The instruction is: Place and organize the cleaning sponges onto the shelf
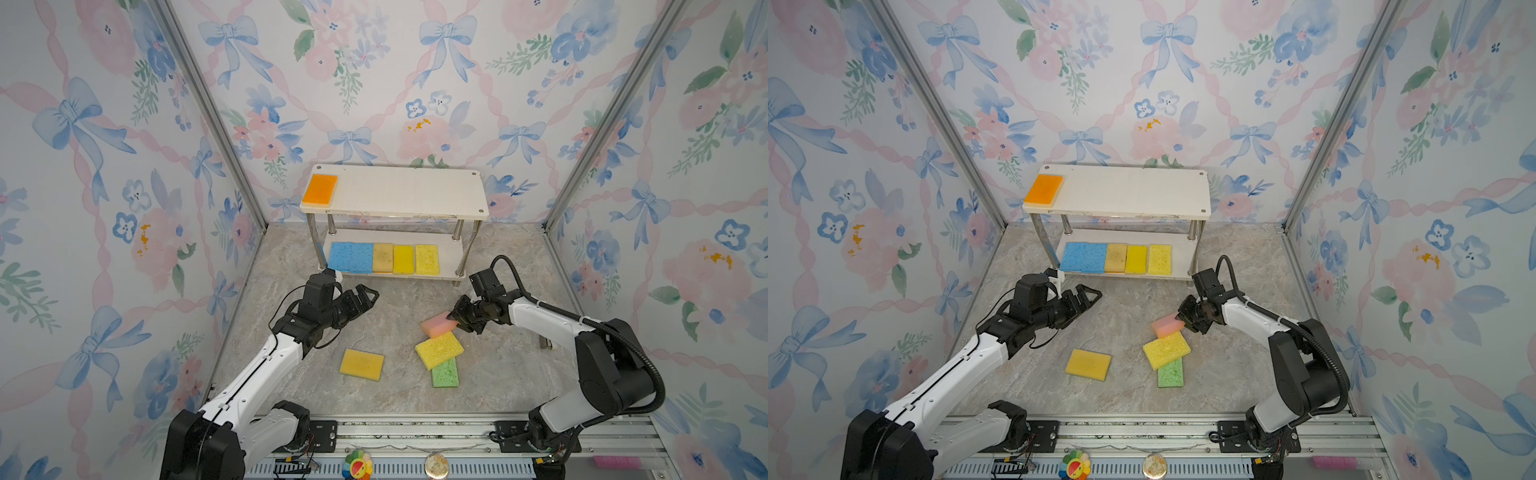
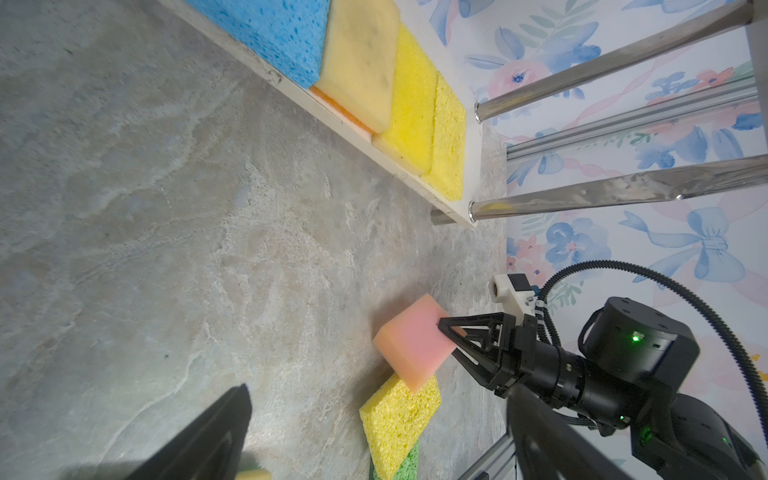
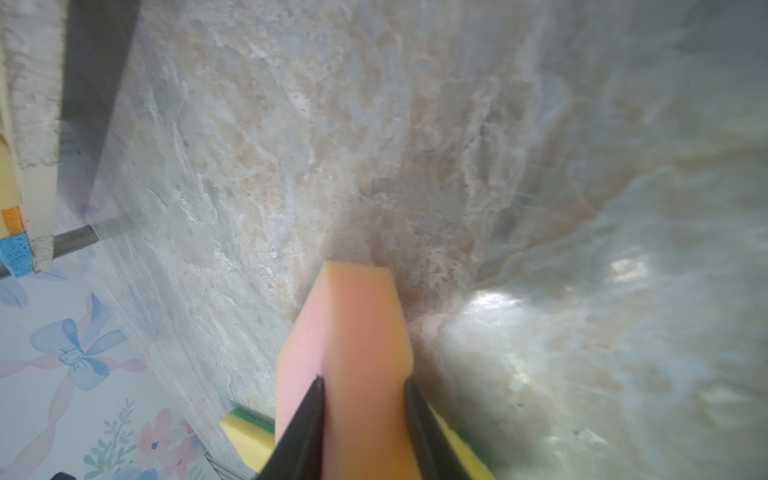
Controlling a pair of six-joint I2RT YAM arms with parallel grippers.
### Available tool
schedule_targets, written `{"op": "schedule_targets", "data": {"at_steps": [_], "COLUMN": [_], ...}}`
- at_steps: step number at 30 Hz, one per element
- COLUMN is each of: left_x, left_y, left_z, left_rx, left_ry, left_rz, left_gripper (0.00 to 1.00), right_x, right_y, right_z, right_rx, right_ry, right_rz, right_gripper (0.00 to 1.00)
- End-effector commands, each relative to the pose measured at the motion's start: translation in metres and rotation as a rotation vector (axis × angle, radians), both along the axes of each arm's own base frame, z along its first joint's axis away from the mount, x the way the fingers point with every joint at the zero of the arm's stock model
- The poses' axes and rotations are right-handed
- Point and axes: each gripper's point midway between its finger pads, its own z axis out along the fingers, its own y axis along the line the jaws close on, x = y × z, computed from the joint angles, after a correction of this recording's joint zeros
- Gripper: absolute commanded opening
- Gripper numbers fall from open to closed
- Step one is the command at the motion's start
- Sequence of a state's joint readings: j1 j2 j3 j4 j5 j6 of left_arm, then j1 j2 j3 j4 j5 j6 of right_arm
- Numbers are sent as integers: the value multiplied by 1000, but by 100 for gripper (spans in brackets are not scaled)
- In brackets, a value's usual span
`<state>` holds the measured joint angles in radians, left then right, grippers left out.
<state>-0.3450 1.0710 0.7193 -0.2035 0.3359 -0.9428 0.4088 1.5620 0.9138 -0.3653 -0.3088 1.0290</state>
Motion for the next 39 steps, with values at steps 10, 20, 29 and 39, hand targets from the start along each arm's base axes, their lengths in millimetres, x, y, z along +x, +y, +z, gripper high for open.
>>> {"op": "schedule_targets", "data": {"at_steps": [10, 20, 29, 39], "left_x": [-1, -16, -27, -28], "left_y": [-47, -73, -76, -77], "left_z": [51, 87, 75, 86], "left_rx": [-241, -474, -478, -510], "left_ry": [-105, -137, -103, -131], "left_rz": [-226, -392, -397, -385], "left_gripper": [98, 94, 86, 63], "right_x": [-2, -43, -35, -36], "right_y": [66, 111, 135, 153], "right_z": [147, 223, 243, 239], "right_rx": [243, 510, 604, 596], "right_ry": [-357, -490, -538, -511], "right_rz": [575, 847, 847, 895], "right_gripper": [24, 24, 24, 25]}}
